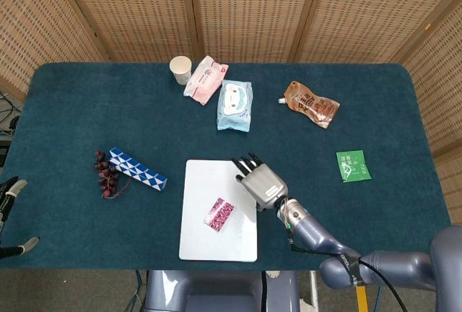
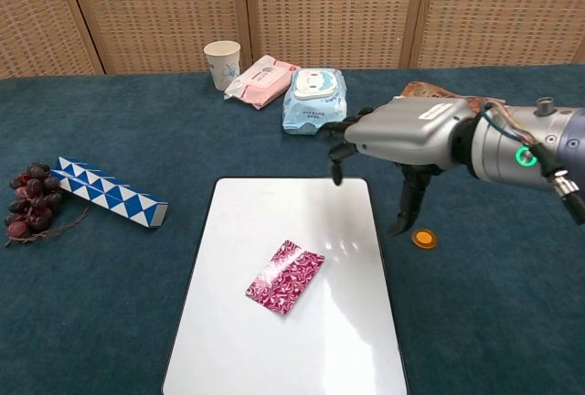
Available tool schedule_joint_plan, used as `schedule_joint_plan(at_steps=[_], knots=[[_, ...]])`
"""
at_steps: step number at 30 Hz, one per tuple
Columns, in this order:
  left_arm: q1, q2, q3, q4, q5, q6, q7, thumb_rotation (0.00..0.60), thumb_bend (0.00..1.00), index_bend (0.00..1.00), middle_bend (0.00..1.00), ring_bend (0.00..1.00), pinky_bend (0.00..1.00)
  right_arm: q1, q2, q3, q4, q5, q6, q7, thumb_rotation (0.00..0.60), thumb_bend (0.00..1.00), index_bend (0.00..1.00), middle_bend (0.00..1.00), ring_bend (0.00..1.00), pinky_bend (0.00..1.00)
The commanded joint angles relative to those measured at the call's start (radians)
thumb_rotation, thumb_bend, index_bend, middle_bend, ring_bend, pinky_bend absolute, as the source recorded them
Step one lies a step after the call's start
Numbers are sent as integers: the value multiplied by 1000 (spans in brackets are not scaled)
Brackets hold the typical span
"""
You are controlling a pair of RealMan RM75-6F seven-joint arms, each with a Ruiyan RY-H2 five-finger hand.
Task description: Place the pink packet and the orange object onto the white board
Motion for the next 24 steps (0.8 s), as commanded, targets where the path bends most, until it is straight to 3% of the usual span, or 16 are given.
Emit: schedule_joint_plan(at_steps=[1, 12, 24], knots=[[-1, -2, 1, -3, -1, -1, 7, 600, 0, 0, 0, 0, 0, -44, -4, -16, 80, -51, 1, 107, 600, 260, 438, 0, 0, 1], [-7, -13, 2, -6, -13, -14, 35, 600, 0, 0, 0, 0, 0, -83, -47, -46, 212, -154, -26, 232, 600, 311, 445, 0, 0, 1], [-9, -12, 4, -6, -16, -19, 35, 600, 0, 0, 0, 0, 0, -102, -52, -48, 205, -83, -62, 213, 600, 311, 444, 0, 0, 1]])
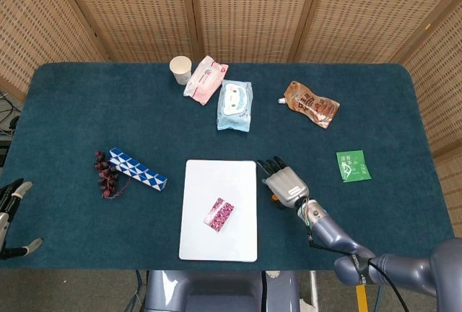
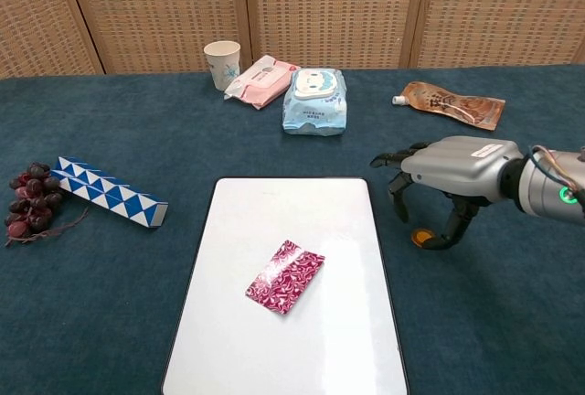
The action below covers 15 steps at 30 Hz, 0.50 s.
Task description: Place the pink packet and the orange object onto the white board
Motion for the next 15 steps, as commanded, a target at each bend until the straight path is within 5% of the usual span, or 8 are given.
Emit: schedule_joint_plan(at_steps=[1, 15], knots=[[0, 0, 0, -1, 0, 1, 0, 600, 0, 0, 0, 0, 0, 1, 1, 11, -8, 39, -16, -6, 600, 311, 444, 0, 0, 1], [1, 0, 1, -1, -2, 4, 3, 600, 0, 0, 0, 0, 0, 10, -6, 15, -10, 117, -43, -35, 600, 311, 445, 0, 0, 1]])
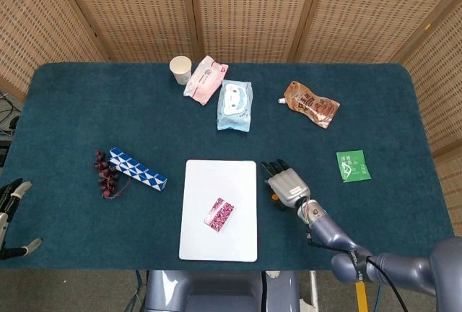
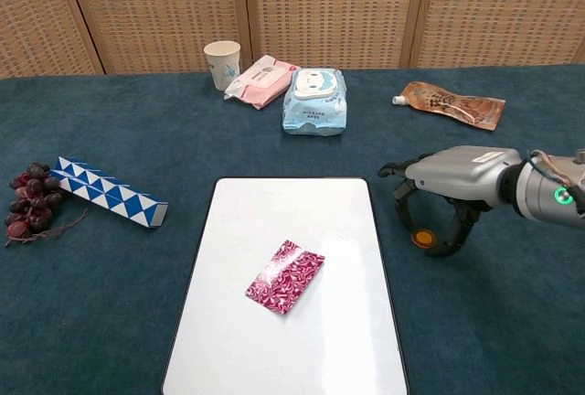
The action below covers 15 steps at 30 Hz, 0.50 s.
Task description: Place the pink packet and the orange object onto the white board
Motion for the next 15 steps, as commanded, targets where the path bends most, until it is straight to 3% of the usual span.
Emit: schedule_joint_plan(at_steps=[1, 15], knots=[[0, -1, 0, 1, -1, -1, 1, 600, 0, 0, 0, 0, 0, 0, -4, -1, 4, 1, -1, 0, 600, 311, 444, 0, 0, 1], [-3, -4, 1, 1, -4, -5, 8, 600, 0, 0, 0, 0, 0, -9, -22, -1, 52, -25, -6, 35, 600, 312, 444, 0, 0, 1]])
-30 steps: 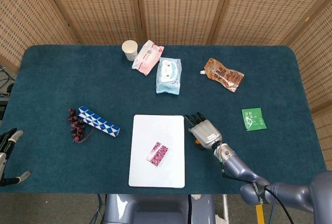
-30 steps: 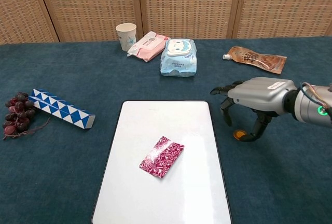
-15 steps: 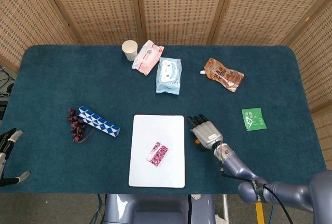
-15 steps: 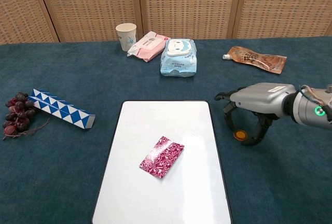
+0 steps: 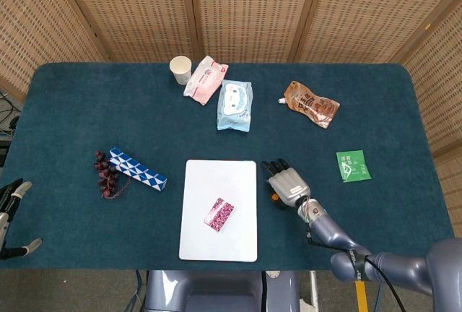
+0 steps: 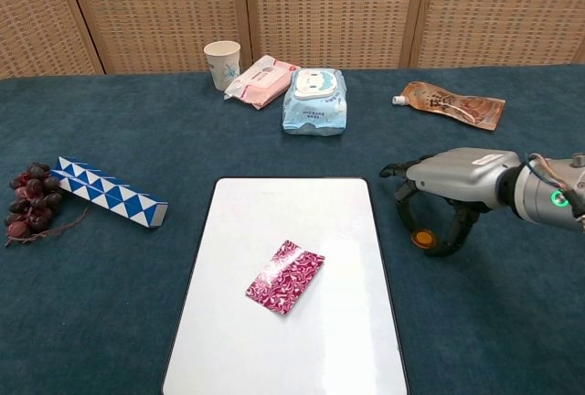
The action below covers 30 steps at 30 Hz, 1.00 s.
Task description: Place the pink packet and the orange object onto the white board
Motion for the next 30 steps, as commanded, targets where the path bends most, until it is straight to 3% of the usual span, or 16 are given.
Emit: schedule_joint_plan(at_steps=[1, 7, 15, 30], knots=[[-1, -1, 0, 0, -1, -1, 2, 600, 0, 0, 0, 0, 0, -1, 0, 0, 4, -1, -4, 3, 600, 312, 444, 0, 0, 1], [-1, -1, 1, -1, -3, -3, 6, 600, 0, 0, 0, 0, 0, -1, 0, 0, 14, -1, -13, 7, 600, 337, 454, 0, 0, 1], [-2, -2, 2, -3, -4, -4, 8, 600, 0, 0, 0, 0, 0, -5, -4, -1, 23, -13, -13, 16, 600, 341, 598, 0, 0, 1], [-2, 1, 3, -4, -2, -4, 5, 600, 0, 0, 0, 0, 0, -14, 37, 24, -43, -70, 1, 71, 600, 363, 623, 0, 0, 3]])
